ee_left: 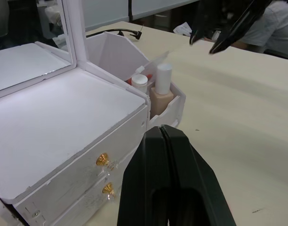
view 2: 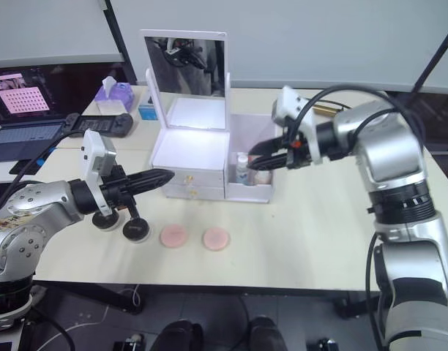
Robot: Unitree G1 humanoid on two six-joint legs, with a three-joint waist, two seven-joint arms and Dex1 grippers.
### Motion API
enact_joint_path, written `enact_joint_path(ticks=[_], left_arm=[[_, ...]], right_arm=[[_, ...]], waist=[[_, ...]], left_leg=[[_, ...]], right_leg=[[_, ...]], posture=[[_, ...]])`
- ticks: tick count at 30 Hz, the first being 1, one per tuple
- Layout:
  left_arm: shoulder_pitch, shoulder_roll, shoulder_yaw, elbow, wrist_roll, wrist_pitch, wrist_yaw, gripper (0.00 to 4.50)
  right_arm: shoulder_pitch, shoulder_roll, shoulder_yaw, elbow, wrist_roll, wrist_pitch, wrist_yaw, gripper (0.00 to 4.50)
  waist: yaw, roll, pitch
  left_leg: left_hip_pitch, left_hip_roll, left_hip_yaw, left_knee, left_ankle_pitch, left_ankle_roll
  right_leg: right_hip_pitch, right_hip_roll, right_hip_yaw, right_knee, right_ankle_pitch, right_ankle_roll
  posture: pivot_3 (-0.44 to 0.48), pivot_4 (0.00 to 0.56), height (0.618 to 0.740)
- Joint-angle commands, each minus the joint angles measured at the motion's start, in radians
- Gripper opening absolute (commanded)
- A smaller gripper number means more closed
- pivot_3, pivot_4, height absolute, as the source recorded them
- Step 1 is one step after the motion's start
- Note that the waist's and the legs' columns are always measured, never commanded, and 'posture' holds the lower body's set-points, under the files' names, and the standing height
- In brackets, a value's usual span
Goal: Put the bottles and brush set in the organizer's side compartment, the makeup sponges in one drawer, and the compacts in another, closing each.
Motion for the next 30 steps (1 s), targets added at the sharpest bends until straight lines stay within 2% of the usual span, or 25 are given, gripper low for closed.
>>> enact_joint_path(ticks=[1, 2, 7, 10, 13, 15, 18, 20, 24, 30], left_arm=[[-0.017, -0.006, 0.000, -0.023, 0.004, -0.019, 0.008, 0.00], [-0.017, -0.008, 0.000, -0.026, 0.005, -0.018, 0.012, 0.00], [0.003, -0.010, -0.004, -0.048, 0.011, -0.016, 0.026, 0.00], [0.006, -0.032, 0.022, -0.054, -0.024, -0.005, 0.050, 0.00], [0.014, -0.020, 0.011, -0.058, -0.001, -0.012, 0.052, 0.00], [0.016, -0.021, 0.012, -0.059, 0.002, -0.013, 0.058, 0.00], [0.020, -0.019, 0.021, -0.062, 0.003, -0.014, 0.065, 0.00], [0.026, -0.018, 0.022, -0.065, 0.006, -0.015, 0.067, 0.00], [0.037, -0.012, 0.025, -0.072, 0.009, -0.017, 0.071, 0.00], [0.040, -0.013, 0.024, -0.057, 0.015, -0.030, 0.063, 0.00]], right_arm=[[-0.034, 0.031, 0.012, 0.064, -0.056, -0.082, -0.055, 0.17], [-0.041, 0.047, 0.021, 0.092, -0.066, -0.092, -0.062, 0.03], [-0.096, 0.091, 0.080, 0.260, -0.164, -0.213, -0.085, 0.03], [-0.159, 0.118, 0.105, 0.413, -0.233, -0.312, -0.118, 0.03], [-0.239, 0.173, 0.104, 0.606, -0.286, -0.437, -0.193, 0.03], [-0.291, 0.210, 0.095, 0.734, -0.325, -0.535, -0.286, 0.03], [-0.377, 0.245, 0.086, 0.947, -0.425, -0.726, -0.636, 0.03], [-0.391, 0.251, 0.091, 1.025, -0.467, -0.809, -0.747, 0.03], [-0.392, 0.252, 0.050, 1.065, -0.457, -0.906, -0.785, 0.03], [-0.375, 0.213, -0.051, 1.037, -0.385, -0.940, -0.671, 0.03]], waist=[[0.001, 0.000, 0.000], [0.000, 0.000, 0.000], [-0.002, 0.000, 0.000], [-0.002, 0.000, 0.000], [-0.005, 0.000, 0.000], [-0.006, 0.000, 0.000], [-0.007, 0.000, 0.000], [-0.003, 0.000, 0.000], [-0.004, 0.000, 0.000], [-0.006, 0.000, 0.000]], left_leg=[[0.000, 0.000, 0.000, 0.000, 0.000, 0.000], [0.000, 0.000, 0.000, 0.000, 0.000, 0.000], [0.000, 0.000, 0.000, 0.000, 0.000, 0.000], [0.000, 0.000, 0.000, 0.000, 0.000, 0.000], [0.000, 0.000, 0.000, 0.000, 0.000, 0.000], [0.000, 0.000, 0.000, 0.000, 0.000, 0.000], [0.000, 0.001, 0.001, 0.000, 0.001, -0.001], [0.000, 0.001, 0.001, 0.000, 0.001, -0.002], [0.000, 0.000, 0.001, 0.000, 0.001, -0.002], [0.000, 0.001, 0.001, 0.000, 0.001, -0.002]], right_leg=[[0.000, 0.000, 0.000, 0.000, 0.000, 0.000], [0.000, 0.000, 0.000, 0.000, 0.000, 0.000], [0.000, 0.000, 0.000, 0.000, 0.000, 0.000], [0.000, 0.000, 0.000, 0.000, 0.000, 0.000], [0.000, 0.001, 0.000, 0.000, 0.000, 0.000], [0.000, 0.001, 0.000, 0.000, 0.000, 0.000], [-0.001, 0.001, 0.000, 0.000, 0.000, 0.000], [-0.001, 0.000, 0.000, 0.001, 0.000, 0.000], [0.000, 0.000, 0.000, 0.000, 0.000, 0.000], [-0.001, 0.000, 0.000, 0.001, 0.000, 0.000]], posture=[[0.000, 0.150, 0.706], [0.000, 0.150, 0.706], [0.000, 0.150, 0.706], [0.000, 0.150, 0.706], [0.000, 0.150, 0.706], [0.000, 0.150, 0.706], [0.000, 0.150, 0.706], [0.000, 0.150, 0.706], [0.000, 0.150, 0.706], [0.000, 0.150, 0.706]])
